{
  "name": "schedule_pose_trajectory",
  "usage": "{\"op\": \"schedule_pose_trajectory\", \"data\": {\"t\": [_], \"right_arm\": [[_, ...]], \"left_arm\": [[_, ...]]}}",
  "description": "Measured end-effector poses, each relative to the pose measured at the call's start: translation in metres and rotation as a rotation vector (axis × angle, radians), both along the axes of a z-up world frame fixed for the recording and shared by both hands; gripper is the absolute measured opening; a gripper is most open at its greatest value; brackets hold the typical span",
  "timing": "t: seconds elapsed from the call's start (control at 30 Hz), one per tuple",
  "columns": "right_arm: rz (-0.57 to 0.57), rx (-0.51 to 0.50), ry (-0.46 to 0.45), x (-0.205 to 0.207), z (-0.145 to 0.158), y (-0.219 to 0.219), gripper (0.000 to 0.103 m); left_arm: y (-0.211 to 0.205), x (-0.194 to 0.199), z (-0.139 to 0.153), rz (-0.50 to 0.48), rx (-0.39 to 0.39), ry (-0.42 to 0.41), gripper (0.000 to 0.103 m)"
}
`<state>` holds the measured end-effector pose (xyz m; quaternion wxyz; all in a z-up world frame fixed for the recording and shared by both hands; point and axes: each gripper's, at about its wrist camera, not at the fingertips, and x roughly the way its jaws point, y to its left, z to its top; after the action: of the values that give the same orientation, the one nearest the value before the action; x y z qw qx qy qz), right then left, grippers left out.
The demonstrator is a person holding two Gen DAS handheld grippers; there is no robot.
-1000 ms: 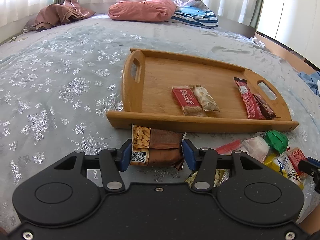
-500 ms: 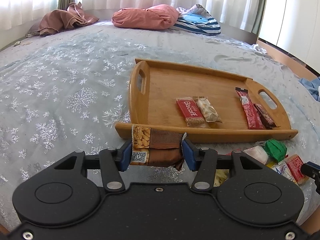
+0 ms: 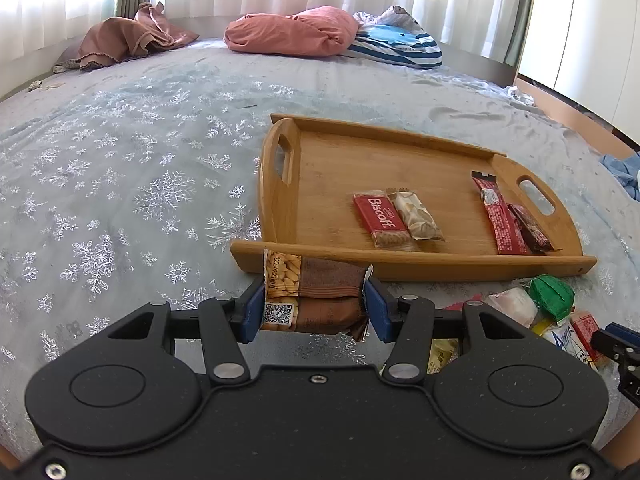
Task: Organize snacks
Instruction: 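Lift and carry the almond packet and red wafer packet over the tray with both tools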
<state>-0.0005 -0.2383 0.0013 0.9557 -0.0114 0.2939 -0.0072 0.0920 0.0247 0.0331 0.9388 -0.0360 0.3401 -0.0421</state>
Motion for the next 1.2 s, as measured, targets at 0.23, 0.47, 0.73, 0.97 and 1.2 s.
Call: {"op": "schedule_pose_trajectory", "data": {"t": [0.23, 0.47, 0.73, 0.97, 1.2], "right_arm": [[0.019, -0.008, 0.014, 0.007, -0.005, 0.006, 0.058], [0.005, -0.013, 0.008, 0.011, -0.006, 0.009, 0.038], [-0.031, -0.021, -0.057, 0.010, 0.014, 0.005, 0.038], [-0.031, -0.015, -0.089, 0.037, 0.033, -0.003, 0.038], [-0.040, -0.003, -0.055, 0.075, 0.026, -0.008, 0.038]], "left_arm": [[-0.001, 0.000, 0.000, 0.000, -0.001, 0.003, 0.050], [-0.002, 0.000, 0.000, -0.001, -0.006, -0.002, 0.050], [-0.003, 0.003, 0.011, -0.016, -0.014, -0.014, 0.050], [-0.012, 0.016, 0.022, -0.027, -0.012, -0.021, 0.050], [-0.022, 0.036, 0.030, -0.022, -0.018, -0.025, 0.050]]}}
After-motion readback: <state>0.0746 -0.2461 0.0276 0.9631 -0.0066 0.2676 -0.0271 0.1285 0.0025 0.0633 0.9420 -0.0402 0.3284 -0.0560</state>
